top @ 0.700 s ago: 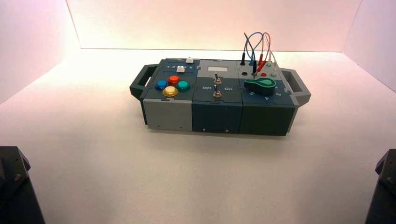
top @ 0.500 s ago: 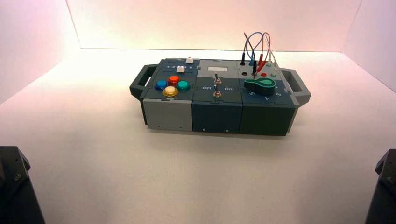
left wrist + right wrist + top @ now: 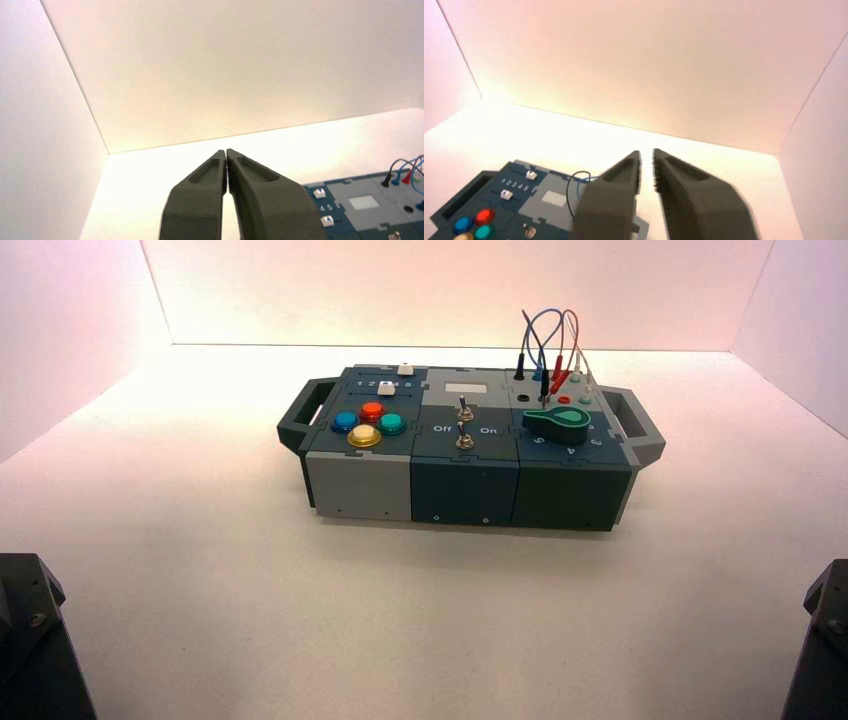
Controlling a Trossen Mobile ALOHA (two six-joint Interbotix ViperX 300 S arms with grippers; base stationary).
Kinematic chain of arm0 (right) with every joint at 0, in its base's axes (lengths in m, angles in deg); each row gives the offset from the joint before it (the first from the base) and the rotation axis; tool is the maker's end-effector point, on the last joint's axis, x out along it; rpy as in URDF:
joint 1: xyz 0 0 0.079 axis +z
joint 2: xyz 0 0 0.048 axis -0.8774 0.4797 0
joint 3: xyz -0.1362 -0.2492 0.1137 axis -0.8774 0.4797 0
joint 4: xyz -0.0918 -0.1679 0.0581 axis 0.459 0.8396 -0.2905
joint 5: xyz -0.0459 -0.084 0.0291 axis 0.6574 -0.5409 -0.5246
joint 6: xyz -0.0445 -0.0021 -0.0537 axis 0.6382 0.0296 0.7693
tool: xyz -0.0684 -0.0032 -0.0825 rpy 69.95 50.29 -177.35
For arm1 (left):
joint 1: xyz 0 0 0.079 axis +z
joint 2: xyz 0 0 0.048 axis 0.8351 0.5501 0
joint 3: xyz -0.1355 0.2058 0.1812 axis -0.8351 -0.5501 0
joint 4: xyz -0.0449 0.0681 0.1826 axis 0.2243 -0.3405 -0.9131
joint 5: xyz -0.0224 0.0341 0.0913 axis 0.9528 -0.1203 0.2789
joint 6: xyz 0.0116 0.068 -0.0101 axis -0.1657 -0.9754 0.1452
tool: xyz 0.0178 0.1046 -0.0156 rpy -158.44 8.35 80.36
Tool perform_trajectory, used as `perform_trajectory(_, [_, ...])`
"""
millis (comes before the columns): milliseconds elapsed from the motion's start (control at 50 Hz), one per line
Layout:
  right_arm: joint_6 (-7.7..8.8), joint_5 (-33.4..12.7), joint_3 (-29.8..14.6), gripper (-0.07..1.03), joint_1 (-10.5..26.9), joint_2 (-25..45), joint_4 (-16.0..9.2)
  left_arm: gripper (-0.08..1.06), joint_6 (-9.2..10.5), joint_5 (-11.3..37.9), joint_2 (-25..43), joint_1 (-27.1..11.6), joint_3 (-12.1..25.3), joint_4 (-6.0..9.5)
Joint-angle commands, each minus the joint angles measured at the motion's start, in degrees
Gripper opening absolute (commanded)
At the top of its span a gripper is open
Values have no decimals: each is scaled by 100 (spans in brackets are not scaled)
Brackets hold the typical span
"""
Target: Open both grippers.
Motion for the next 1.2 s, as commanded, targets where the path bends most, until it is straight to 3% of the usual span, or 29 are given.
perform_trajectory(20, [9,176,-9,96,9,-44,44,104,-26,-308,18,18,-35,0])
perform_trajectory(40, [0,185,-9,101,9,-44,35,104,-26,-325,18,18,-35,-9])
perform_trajectory(60, [0,193,0,97,9,-35,35,97,-35,-334,26,18,-44,0])
perform_trajectory(140, [0,202,0,100,9,-26,35,103,-35,-325,53,18,-44,-9])
perform_trajectory(1200, [-35,220,18,99,9,0,-88,102,-62,-246,369,18,53,-26])
